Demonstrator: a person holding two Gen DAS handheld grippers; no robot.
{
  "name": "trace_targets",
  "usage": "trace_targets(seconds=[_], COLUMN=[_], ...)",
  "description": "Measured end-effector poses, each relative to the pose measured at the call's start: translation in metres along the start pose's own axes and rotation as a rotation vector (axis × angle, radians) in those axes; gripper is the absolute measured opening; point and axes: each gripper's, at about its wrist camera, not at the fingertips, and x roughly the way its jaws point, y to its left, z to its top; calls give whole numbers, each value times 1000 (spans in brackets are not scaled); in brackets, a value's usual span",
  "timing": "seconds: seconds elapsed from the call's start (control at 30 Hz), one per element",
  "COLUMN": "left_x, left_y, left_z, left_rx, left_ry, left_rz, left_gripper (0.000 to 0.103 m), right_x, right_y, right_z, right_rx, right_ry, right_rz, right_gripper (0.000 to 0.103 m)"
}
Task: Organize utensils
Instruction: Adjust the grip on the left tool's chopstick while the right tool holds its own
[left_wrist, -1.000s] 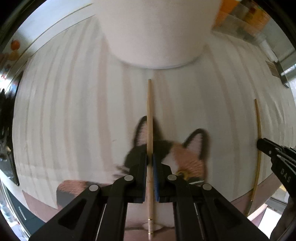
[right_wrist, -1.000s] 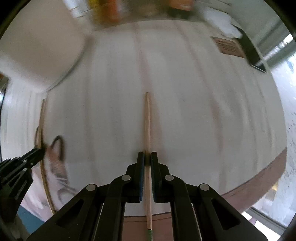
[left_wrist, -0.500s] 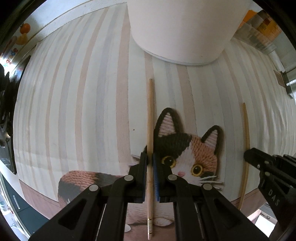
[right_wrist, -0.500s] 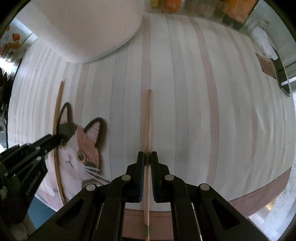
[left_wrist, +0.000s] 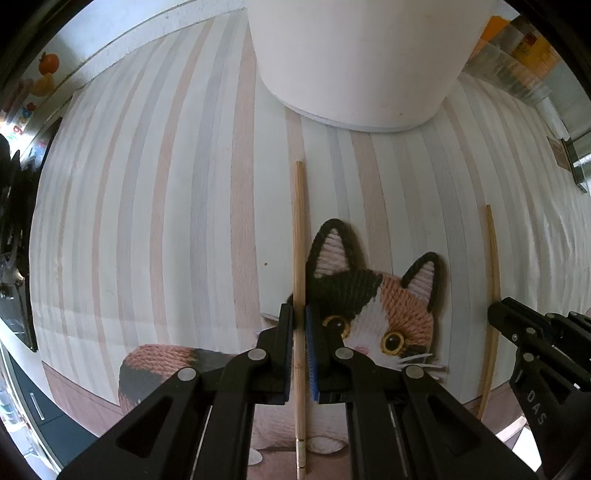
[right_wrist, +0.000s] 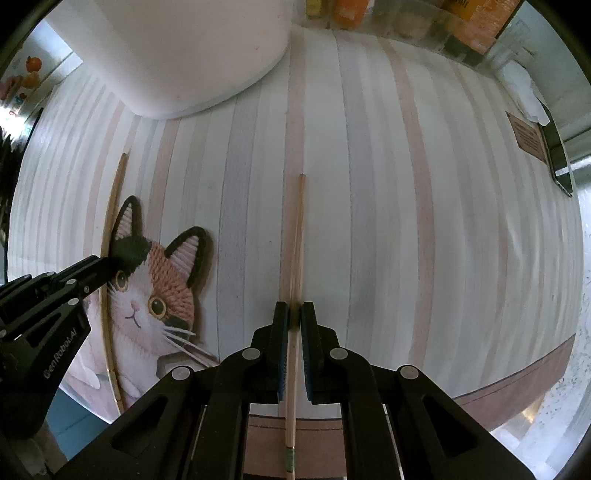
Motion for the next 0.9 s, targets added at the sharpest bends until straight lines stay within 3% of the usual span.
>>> trace_targets(seconds=[0.23, 0.57, 0.73, 0.8, 0.87, 0.9], left_x=[-1, -9, -7, -6, -6, -6], left_y=[-5, -17, -19, -18, -16, -13], left_z=[-1, -12, -16, -14, -12, -11], left_rx=[5, 8, -18, -20, -29, -41], left_ry=[-17, -41, -23, -12, 0, 4], left_rz=[14, 43, 19, 15, 34, 52], left_gripper=[4, 4, 5, 9, 21, 33], right_x=[-3, -12, -12, -13, -12, -12], right_y=[4, -22, -25, -26, -31, -35], right_z=[-8, -6, 0, 3, 0, -4], right_rx=[-1, 60, 23, 10, 12, 20], right_ry=[-15, -27, 12, 50, 86, 96], right_rz=[-5, 44, 33, 19, 29, 34], right_gripper=[7, 7, 7, 10, 36, 43])
